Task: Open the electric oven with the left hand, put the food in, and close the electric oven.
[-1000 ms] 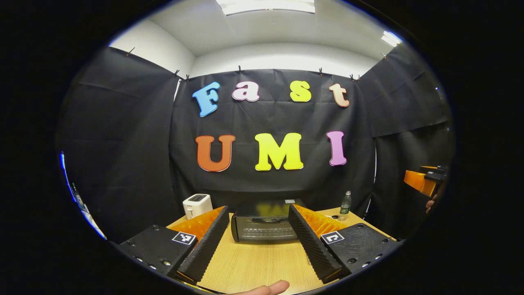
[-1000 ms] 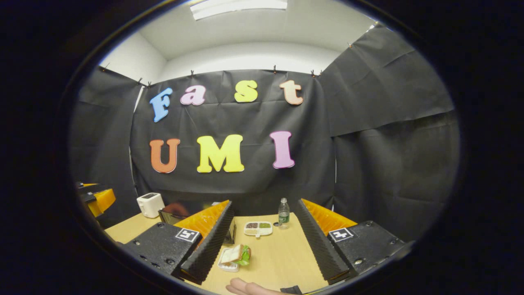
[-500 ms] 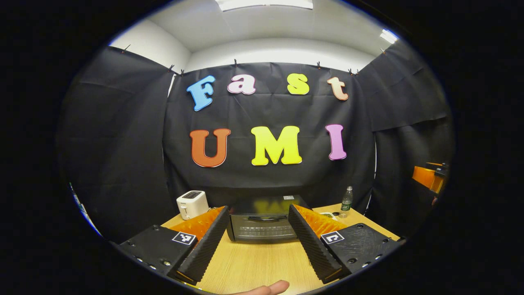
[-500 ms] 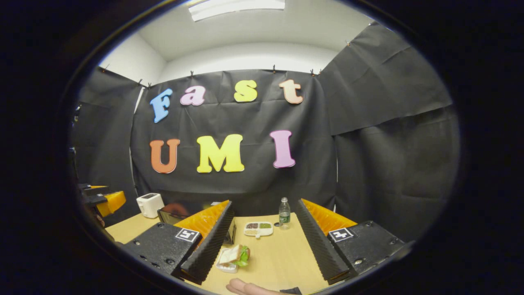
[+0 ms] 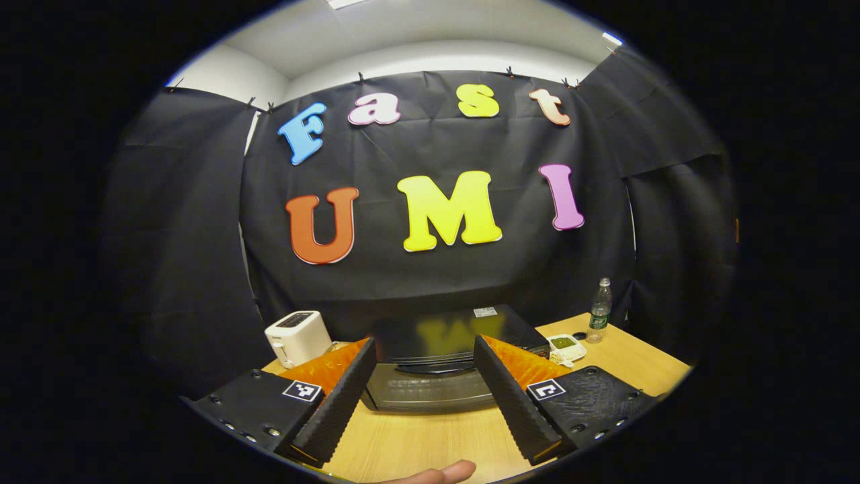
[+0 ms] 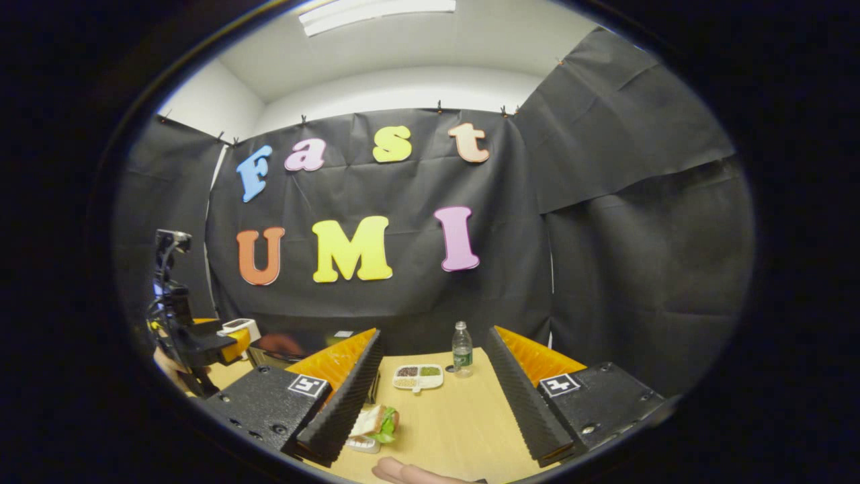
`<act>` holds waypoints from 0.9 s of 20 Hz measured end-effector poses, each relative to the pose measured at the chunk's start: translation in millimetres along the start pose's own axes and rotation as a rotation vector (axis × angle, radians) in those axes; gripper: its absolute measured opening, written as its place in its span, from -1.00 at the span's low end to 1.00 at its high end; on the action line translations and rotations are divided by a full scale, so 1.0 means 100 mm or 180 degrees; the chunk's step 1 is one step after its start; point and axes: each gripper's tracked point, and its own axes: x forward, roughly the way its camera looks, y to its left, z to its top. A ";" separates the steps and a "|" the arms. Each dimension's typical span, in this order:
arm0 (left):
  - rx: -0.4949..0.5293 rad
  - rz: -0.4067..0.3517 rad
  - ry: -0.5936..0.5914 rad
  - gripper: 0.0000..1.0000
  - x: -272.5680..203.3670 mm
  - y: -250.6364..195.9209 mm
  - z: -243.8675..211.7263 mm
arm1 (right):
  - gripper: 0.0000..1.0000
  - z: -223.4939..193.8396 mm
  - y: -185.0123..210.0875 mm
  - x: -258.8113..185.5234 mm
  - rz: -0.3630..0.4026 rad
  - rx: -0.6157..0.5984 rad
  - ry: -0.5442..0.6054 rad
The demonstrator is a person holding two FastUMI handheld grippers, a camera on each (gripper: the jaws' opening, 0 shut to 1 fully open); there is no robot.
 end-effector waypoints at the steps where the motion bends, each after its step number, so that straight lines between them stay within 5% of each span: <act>1: -0.0025 -0.0027 0.0041 0.91 0.15 -0.03 -0.05 | 0.93 -0.03 -0.04 0.02 -0.0010 0.0010 0.0012; 14: -0.0238 0.0038 0.0680 0.94 1.17 0.00 -0.88 | 0.93 -0.11 -0.32 0.06 -0.0104 -0.0119 -0.0022; 15: -0.0263 0.0034 0.0765 0.66 1.17 0.01 -0.93 | 0.93 -0.08 -0.33 0.05 -0.0128 -0.0117 -0.0045; 16: -0.0256 0.0045 0.0735 0.87 1.15 0.01 -0.91 | 0.93 -0.07 -0.33 0.03 -0.0148 -0.0109 -0.0067; 18: -0.0266 0.0030 0.0718 0.90 1.12 0.00 -0.93 | 1.00 -0.05 -0.27 -0.01 -0.0139 -0.0120 -0.0090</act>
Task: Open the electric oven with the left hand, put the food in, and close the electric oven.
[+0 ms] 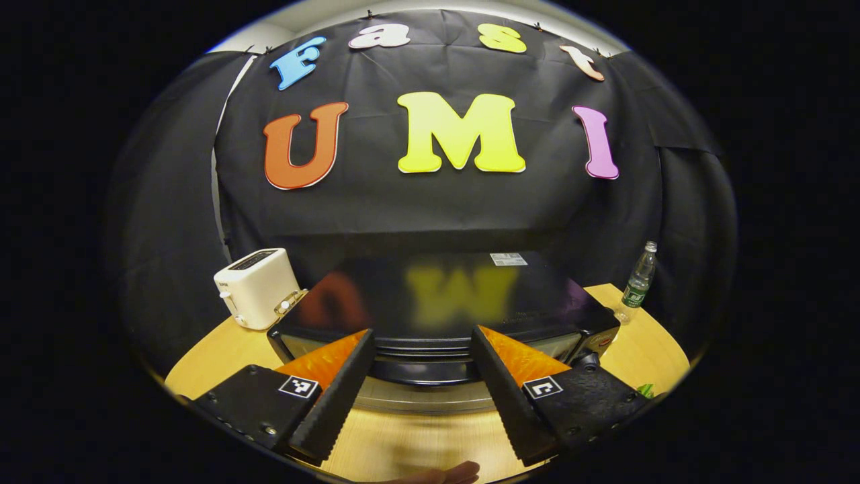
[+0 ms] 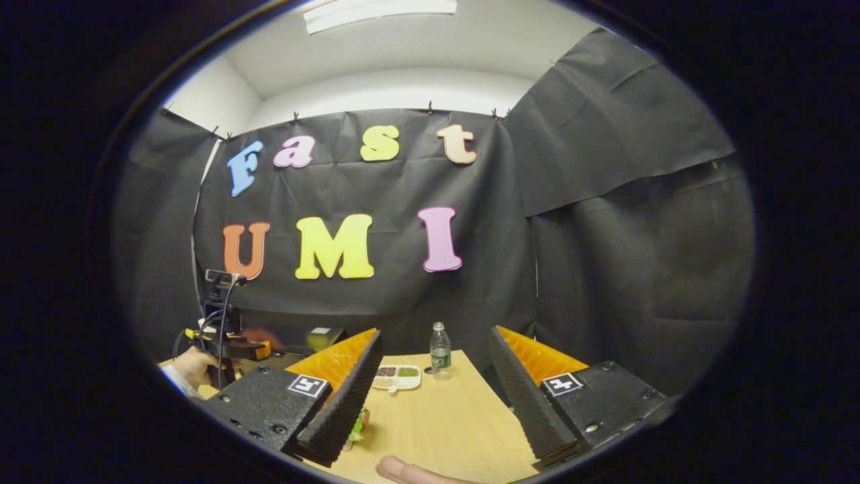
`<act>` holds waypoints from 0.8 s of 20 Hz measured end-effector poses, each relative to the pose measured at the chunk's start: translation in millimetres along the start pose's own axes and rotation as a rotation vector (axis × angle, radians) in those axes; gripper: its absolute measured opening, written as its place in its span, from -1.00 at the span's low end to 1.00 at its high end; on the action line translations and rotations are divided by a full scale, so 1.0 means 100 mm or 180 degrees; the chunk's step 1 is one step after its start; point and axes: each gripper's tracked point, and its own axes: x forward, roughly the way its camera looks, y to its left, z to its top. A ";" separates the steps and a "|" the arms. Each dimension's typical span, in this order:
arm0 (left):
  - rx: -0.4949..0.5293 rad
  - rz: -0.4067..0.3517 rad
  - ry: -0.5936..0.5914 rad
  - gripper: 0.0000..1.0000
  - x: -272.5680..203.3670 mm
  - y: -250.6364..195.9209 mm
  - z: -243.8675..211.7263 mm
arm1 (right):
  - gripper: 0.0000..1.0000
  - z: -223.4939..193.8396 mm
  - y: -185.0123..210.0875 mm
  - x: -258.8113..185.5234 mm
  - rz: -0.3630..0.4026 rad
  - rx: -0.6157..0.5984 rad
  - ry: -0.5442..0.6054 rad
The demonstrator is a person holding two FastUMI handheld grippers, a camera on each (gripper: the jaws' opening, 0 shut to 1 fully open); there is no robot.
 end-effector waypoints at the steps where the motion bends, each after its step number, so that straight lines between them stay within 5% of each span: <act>1: -0.0020 -0.0018 -0.0011 0.92 -0.02 0.00 0.00 | 1.00 0.01 0.03 -0.02 0.0021 -0.0005 -0.0007; 16: 0.0003 -0.0169 0.0047 0.90 -0.75 0.00 -0.51 | 0.93 0.05 0.19 -0.34 0.0085 -0.0035 -0.0006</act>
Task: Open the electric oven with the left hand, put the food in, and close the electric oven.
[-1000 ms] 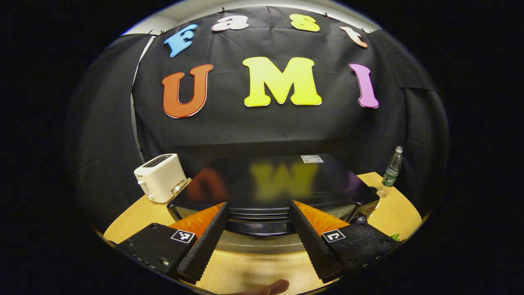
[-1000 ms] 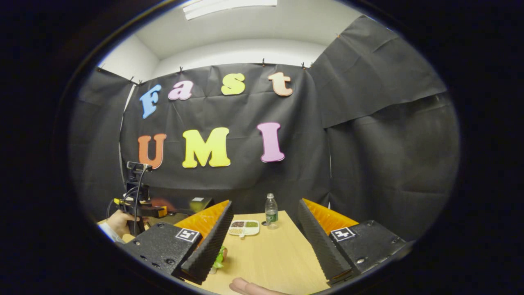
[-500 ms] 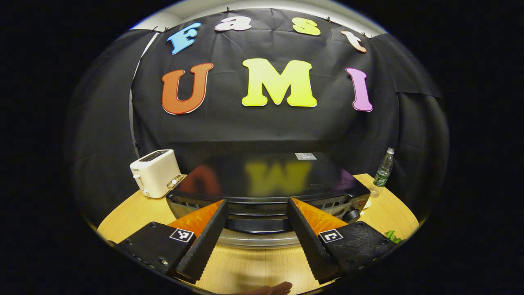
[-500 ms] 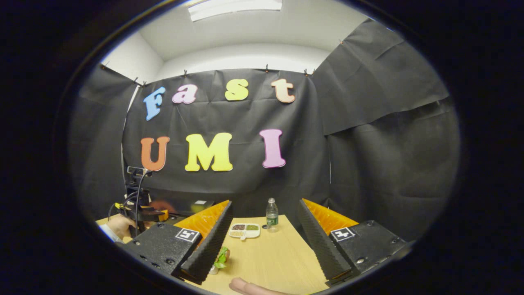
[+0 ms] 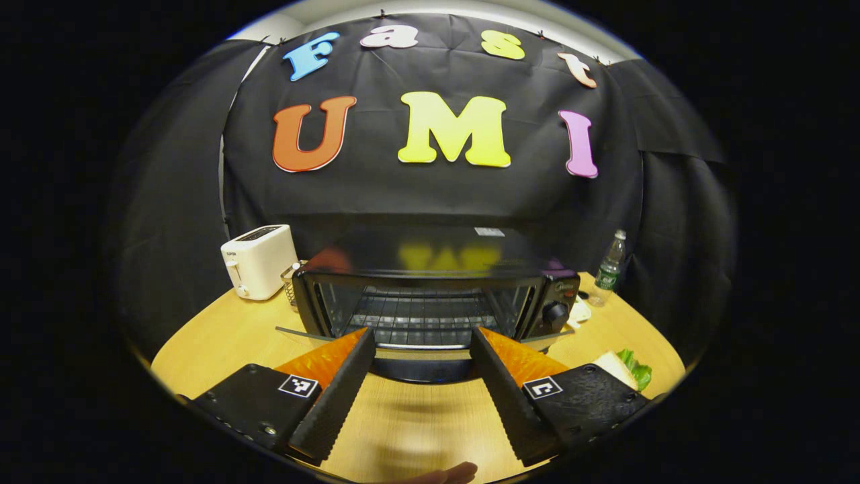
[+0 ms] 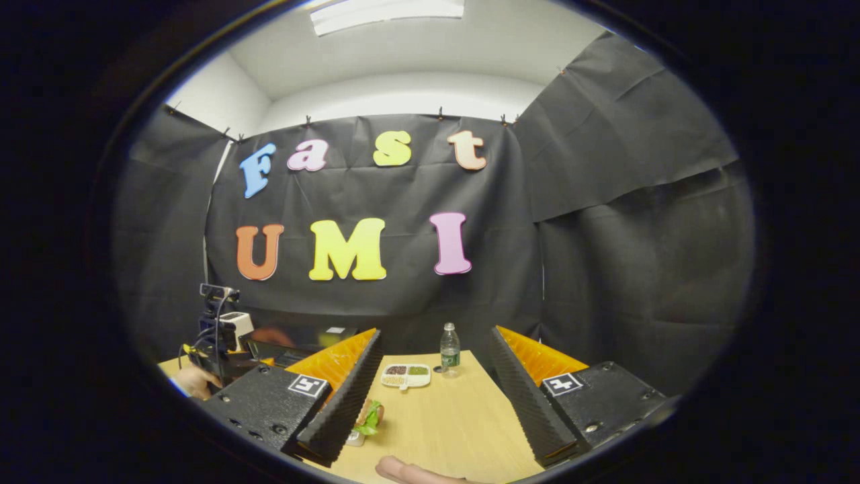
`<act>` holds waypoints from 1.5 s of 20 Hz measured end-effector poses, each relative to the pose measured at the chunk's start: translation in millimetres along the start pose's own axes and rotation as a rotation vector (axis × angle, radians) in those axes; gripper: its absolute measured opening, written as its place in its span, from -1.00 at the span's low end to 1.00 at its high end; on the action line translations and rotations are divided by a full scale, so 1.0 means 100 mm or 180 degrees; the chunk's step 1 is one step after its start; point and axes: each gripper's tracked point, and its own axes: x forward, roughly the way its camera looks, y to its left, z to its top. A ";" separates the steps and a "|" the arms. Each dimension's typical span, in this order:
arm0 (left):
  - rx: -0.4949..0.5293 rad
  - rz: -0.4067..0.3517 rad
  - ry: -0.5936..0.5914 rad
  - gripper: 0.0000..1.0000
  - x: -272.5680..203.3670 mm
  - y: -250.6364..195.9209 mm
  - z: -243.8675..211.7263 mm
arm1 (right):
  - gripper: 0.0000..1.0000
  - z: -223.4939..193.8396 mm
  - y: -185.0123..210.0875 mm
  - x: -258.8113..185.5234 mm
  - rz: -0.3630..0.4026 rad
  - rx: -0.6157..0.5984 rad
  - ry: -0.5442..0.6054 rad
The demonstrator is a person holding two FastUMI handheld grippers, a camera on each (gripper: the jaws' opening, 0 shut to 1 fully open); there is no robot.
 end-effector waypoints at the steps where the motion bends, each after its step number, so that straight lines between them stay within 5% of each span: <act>1: -0.0003 0.0013 0.0021 0.90 -0.04 0.00 -0.08 | 0.93 0.00 0.01 -0.01 0.0004 0.0000 0.0010; 16: -0.0153 0.0012 0.0189 0.89 -0.39 -0.08 -1.11 | 0.93 -0.13 0.13 -0.05 0.0013 0.0010 0.0132; 17: -0.0176 0.0012 0.0264 0.63 -0.38 -0.07 -1.18 | 1.00 -0.13 0.16 -0.04 0.0017 0.0015 0.0141; 18: -0.0195 0.0015 0.0286 0.83 -0.37 -0.07 -1.23 | 1.00 -0.14 0.17 -0.05 0.0017 0.0016 0.0154; 21: -0.0256 0.0019 0.0405 0.84 -0.35 -0.08 -1.39 | 1.00 -0.13 0.23 -0.03 0.0023 -0.0011 0.0164; 24: -0.0090 0.0024 0.0274 0.85 -0.40 -0.09 -1.32 | 1.00 -0.13 0.27 0.03 0.0019 -0.0035 0.0187; 30: -0.0302 0.0037 -0.0051 0.83 -0.77 0.12 -0.84 | 0.93 -0.41 0.42 0.34 0.0182 0.0082 0.0565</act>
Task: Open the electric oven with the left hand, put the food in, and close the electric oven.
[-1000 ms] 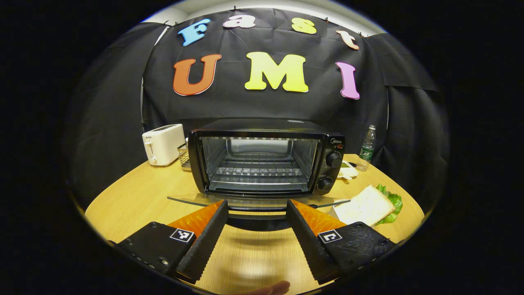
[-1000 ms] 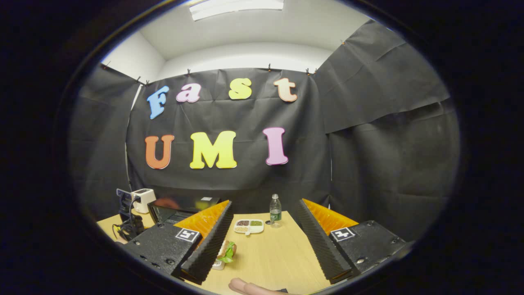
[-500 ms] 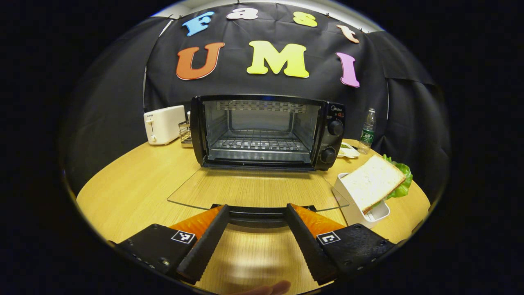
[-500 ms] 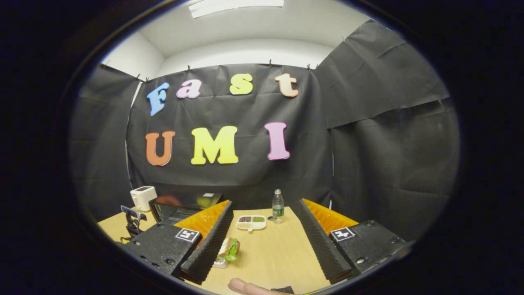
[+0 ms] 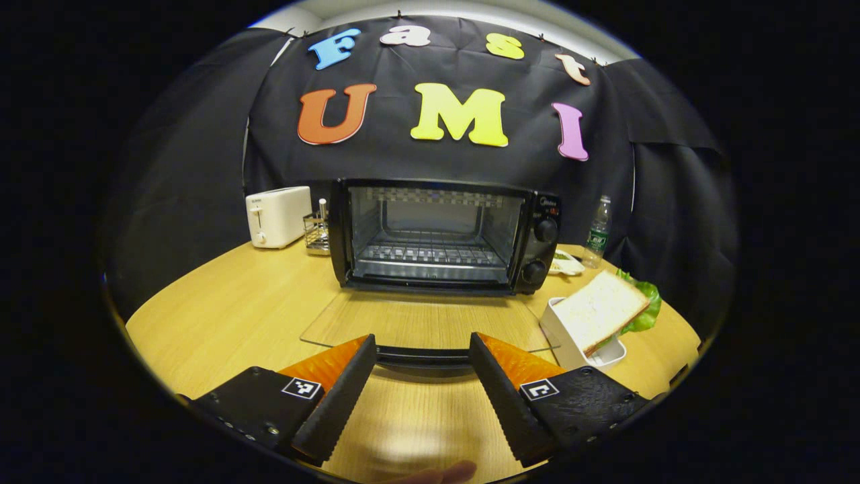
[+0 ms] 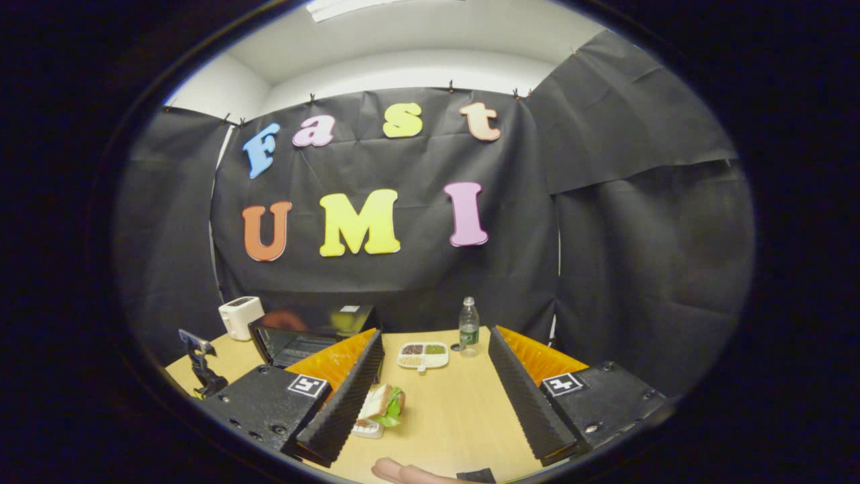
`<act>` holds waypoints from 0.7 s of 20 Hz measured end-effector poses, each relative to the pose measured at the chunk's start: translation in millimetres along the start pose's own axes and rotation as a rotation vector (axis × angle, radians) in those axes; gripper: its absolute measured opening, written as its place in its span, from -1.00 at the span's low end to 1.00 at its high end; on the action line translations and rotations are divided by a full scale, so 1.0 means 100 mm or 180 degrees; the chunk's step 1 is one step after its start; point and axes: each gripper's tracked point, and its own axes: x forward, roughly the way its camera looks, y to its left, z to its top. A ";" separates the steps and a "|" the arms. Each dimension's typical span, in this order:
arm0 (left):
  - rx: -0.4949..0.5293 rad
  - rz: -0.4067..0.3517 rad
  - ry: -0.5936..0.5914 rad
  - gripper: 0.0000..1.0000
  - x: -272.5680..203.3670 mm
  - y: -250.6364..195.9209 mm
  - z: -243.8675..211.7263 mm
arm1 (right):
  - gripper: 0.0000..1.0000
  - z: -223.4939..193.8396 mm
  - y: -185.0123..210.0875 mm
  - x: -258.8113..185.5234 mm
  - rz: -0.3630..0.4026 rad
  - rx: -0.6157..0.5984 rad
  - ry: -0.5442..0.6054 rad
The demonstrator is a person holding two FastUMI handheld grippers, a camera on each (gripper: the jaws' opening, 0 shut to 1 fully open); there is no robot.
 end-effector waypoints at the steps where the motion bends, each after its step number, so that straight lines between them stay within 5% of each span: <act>1: -0.0015 0.0020 -0.0089 0.84 -0.08 0.06 0.15 | 0.94 -0.03 0.02 0.07 0.0031 0.0013 0.0058; 7: 0.0023 0.0306 -0.0405 0.83 -0.68 0.43 0.94 | 0.93 -0.41 0.17 0.63 0.0193 -0.0006 0.0443; 11: -0.0028 0.0306 -0.0711 0.83 -1.08 0.54 1.44 | 0.93 -0.79 0.59 0.98 0.0820 -0.0081 0.0858; 14: 0.0018 0.0277 -0.0913 0.85 -1.37 0.62 1.69 | 1.00 -1.13 0.58 1.23 0.1004 -0.0001 0.1218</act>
